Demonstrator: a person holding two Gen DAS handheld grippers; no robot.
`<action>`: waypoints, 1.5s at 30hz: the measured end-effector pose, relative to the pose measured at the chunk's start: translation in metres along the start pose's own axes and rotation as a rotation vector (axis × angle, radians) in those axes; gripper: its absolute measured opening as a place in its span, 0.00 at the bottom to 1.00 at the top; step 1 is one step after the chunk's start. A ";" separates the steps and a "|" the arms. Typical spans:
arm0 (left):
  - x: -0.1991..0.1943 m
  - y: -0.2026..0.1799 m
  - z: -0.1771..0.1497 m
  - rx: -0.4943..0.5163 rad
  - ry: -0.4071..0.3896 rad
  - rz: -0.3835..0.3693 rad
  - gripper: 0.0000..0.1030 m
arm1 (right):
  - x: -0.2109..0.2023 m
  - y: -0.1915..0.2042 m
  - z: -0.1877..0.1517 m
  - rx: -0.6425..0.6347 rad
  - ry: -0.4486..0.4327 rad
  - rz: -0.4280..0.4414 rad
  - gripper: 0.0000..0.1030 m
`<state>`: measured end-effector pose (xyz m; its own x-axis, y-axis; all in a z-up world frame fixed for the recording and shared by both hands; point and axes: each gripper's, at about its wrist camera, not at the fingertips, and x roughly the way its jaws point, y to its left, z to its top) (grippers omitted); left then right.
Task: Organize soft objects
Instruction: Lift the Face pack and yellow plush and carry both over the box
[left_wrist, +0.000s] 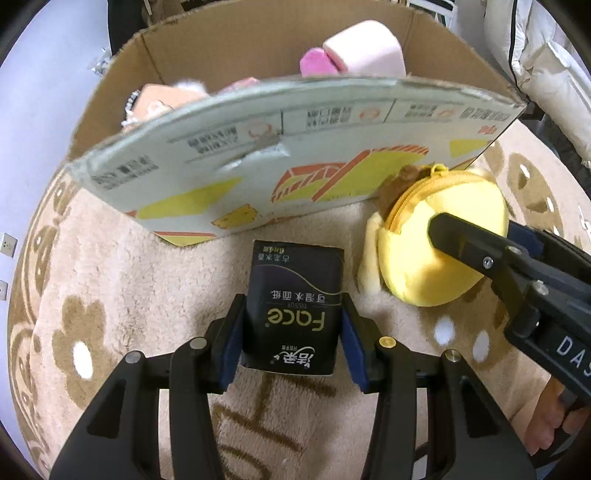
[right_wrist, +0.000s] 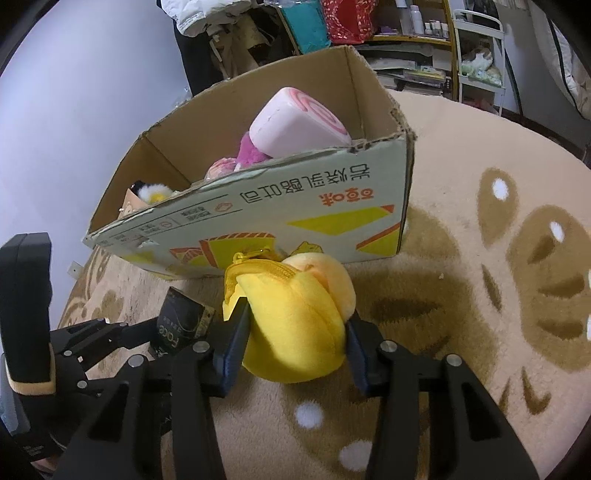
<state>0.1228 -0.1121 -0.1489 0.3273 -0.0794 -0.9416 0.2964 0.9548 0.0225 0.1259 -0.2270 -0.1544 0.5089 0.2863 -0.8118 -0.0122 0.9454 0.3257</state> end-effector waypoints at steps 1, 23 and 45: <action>-0.005 -0.001 -0.002 -0.001 -0.013 0.002 0.45 | -0.002 -0.002 0.000 0.004 -0.004 0.000 0.48; -0.128 0.035 -0.022 0.016 -0.289 0.104 0.45 | -0.089 0.020 -0.012 -0.008 -0.163 0.007 0.47; -0.219 0.076 0.024 -0.023 -0.503 0.160 0.45 | -0.156 0.049 0.038 -0.134 -0.364 0.020 0.47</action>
<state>0.0953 -0.0286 0.0674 0.7584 -0.0546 -0.6495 0.1895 0.9719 0.1395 0.0785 -0.2314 0.0068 0.7793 0.2538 -0.5729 -0.1257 0.9590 0.2539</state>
